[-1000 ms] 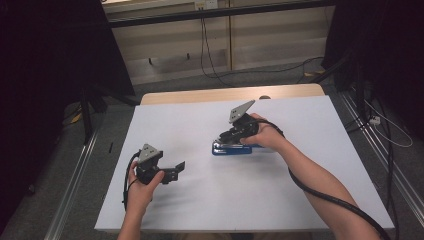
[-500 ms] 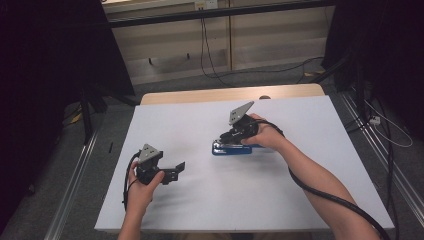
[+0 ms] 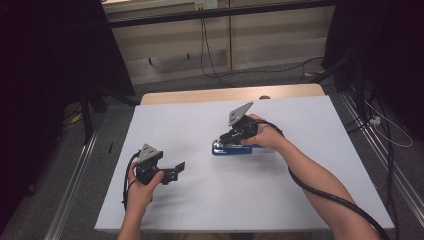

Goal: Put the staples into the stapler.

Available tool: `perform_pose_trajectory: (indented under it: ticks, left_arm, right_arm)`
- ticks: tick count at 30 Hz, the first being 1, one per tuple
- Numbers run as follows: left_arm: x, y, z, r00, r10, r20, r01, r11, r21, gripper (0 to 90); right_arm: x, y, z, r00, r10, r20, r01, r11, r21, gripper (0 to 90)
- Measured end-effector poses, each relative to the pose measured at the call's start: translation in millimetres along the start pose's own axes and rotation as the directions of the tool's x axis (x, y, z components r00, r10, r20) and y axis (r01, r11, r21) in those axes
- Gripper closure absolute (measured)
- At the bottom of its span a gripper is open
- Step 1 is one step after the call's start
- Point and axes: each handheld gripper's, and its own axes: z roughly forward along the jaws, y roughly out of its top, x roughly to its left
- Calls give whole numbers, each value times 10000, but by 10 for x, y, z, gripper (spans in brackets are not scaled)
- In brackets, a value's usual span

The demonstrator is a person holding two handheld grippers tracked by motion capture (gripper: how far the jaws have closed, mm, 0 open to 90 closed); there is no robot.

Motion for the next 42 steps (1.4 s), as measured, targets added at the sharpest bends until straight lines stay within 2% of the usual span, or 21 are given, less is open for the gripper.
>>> perform_pose_trajectory:
  ticks: [13,35,38,42]
  left_arm:
    - [0,-2,-1,10000,20,16,-20,10000,23,55]
    - [3,-2,0,10000,53,6,-53,10000,16,55]
    - [2,-2,-1,10000,23,-10,-23,10000,1,55]
    - [0,1,-1,10000,8,9,-8,10000,-38,55]
  right_arm:
    - [-9,25,47,9999,-87,-51,87,9999,57,792]
    - [-21,76,93,9999,103,-108,-101,9998,178,779]
    - [-21,81,101,9999,145,-31,-144,9997,217,739]
    - [-11,70,93,9999,132,33,-133,9996,261,728]
